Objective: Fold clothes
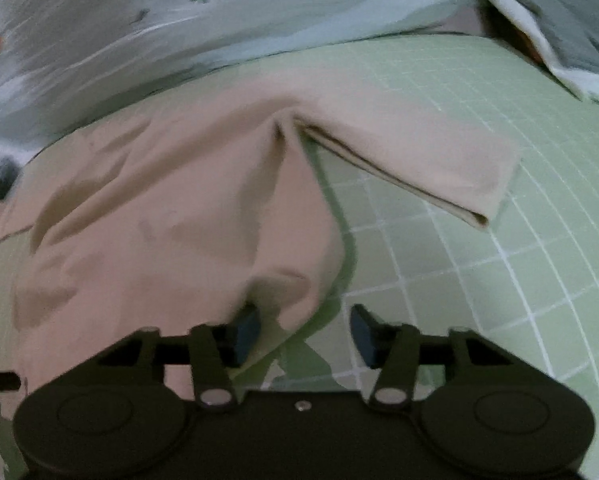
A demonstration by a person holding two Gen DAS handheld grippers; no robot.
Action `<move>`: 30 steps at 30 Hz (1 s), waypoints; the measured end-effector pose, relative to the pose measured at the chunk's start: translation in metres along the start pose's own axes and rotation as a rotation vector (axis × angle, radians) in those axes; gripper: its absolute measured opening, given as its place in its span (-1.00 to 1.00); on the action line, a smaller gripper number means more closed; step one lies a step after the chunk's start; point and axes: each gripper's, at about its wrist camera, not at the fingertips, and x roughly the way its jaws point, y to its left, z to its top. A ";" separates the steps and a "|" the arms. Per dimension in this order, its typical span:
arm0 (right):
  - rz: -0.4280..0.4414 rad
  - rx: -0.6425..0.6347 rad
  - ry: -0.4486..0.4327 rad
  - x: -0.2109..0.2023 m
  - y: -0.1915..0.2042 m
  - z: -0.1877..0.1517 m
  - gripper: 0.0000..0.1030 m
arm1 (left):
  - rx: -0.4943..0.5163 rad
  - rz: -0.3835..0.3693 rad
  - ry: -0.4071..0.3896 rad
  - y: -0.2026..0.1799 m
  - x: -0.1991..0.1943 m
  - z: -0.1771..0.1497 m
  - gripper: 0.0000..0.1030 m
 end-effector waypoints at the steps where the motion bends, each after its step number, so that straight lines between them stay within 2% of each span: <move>1: 0.010 -0.019 0.004 0.001 0.002 0.000 -0.59 | 0.001 -0.002 -0.003 -0.001 0.001 -0.001 -0.84; 4: 0.014 -0.074 0.008 -0.001 0.004 0.002 -0.88 | -0.022 -0.021 -0.019 0.001 0.001 -0.004 -0.90; 7: 0.001 -0.092 -0.008 -0.022 0.000 0.010 -0.92 | -0.046 -0.026 -0.057 0.003 -0.014 -0.005 -0.91; 9: 0.000 -0.098 -0.054 -0.054 -0.002 0.021 -0.99 | -0.048 -0.048 -0.101 0.002 -0.038 -0.003 -0.91; 12: 0.010 -0.105 -0.154 -0.106 -0.004 0.041 -0.99 | -0.029 -0.064 -0.181 0.003 -0.073 0.001 -0.91; 13: 0.007 -0.094 -0.168 -0.113 -0.008 0.047 -0.99 | -0.029 -0.057 -0.191 0.004 -0.078 0.002 -0.90; 15: -0.022 -0.086 -0.144 -0.100 -0.017 0.050 -0.99 | -0.056 -0.036 -0.154 0.008 -0.066 -0.003 -0.89; 16: -0.035 -0.083 -0.120 -0.090 -0.021 0.049 -0.95 | -0.070 -0.026 -0.136 0.010 -0.060 -0.005 -0.88; 18: -0.009 -0.037 -0.049 -0.067 -0.028 0.040 -0.63 | -0.098 -0.005 -0.099 0.015 -0.048 -0.009 -0.84; 20: 0.044 0.017 0.014 -0.048 -0.032 0.028 -0.11 | -0.126 0.016 -0.062 0.019 -0.036 -0.013 -0.83; 22: 0.068 0.027 0.051 -0.036 -0.029 0.012 -0.06 | -0.131 0.029 -0.041 0.020 -0.030 -0.016 -0.68; 23: 0.071 0.027 0.070 -0.031 -0.028 0.007 0.07 | -0.127 0.033 -0.035 0.020 -0.028 -0.017 -0.58; 26: 0.101 0.063 0.113 -0.018 -0.025 -0.002 0.18 | -0.116 0.045 -0.016 0.020 -0.023 -0.020 -0.55; 28: 0.109 0.074 0.116 -0.015 -0.021 -0.002 0.17 | -0.104 0.056 -0.004 0.019 -0.019 -0.022 -0.54; 30: 0.089 0.058 0.108 -0.013 -0.016 -0.003 -0.05 | -0.075 0.079 0.009 0.016 -0.016 -0.024 -0.52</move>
